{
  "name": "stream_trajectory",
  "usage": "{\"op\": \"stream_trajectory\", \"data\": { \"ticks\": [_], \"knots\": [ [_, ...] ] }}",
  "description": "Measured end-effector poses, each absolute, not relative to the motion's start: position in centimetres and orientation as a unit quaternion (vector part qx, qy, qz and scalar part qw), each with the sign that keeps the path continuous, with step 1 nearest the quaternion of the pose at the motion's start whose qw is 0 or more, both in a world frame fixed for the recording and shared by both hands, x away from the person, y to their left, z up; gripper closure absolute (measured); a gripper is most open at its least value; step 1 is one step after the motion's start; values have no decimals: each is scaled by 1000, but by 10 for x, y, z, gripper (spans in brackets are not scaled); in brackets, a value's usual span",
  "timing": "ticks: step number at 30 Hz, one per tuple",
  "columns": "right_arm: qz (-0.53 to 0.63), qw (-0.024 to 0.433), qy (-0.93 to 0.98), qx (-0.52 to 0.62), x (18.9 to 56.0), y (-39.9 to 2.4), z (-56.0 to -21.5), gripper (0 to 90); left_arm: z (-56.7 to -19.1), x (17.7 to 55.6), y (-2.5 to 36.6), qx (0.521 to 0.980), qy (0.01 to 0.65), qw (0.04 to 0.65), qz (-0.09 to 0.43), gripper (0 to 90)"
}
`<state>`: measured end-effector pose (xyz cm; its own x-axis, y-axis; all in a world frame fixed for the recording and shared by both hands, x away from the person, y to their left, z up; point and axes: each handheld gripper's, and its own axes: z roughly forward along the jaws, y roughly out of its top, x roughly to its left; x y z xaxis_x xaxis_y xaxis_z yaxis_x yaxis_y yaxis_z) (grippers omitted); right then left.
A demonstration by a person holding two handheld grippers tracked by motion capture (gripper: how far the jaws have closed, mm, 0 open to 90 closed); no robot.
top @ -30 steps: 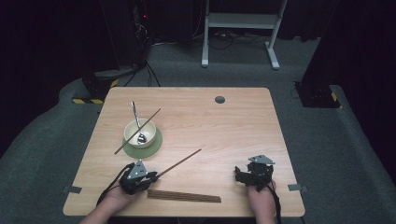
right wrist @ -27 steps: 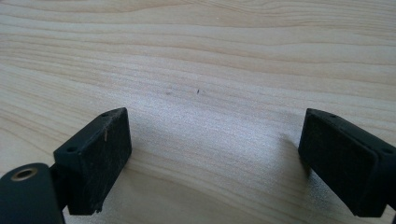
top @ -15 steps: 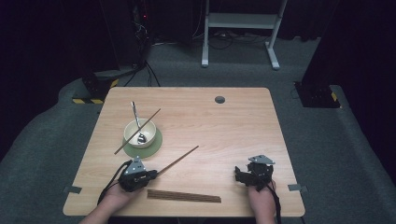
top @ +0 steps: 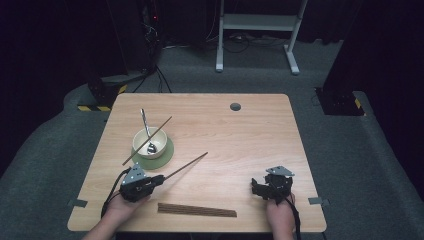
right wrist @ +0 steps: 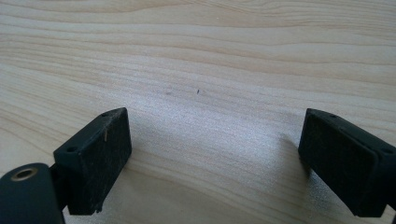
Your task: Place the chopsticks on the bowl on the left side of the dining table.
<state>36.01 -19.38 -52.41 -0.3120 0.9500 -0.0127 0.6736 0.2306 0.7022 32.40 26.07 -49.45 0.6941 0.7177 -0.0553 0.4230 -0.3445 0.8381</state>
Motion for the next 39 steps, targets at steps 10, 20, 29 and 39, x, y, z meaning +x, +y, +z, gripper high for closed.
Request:
{"op": "stream_trajectory", "data": {
  "ticks": [10, 20, 29, 39],
  "knots": [
    [304, 227, 751, 541, 360, -194, -524, 91, -487, 324, 270, 781, 368, 474, 171, 838],
    [305, 227, 752, 539, 360, -194, -524, 91, -480, 324, 279, 763, 380, 487, 191, 838],
    [307, 224, 757, 532, 361, -192, -524, 92, -473, 326, 289, 748, 386, 497, 210, 839],
    [307, 224, 759, 529, 361, -192, -524, 93, -468, 331, 305, 729, 402, 508, 222, 838]
  ]
}}
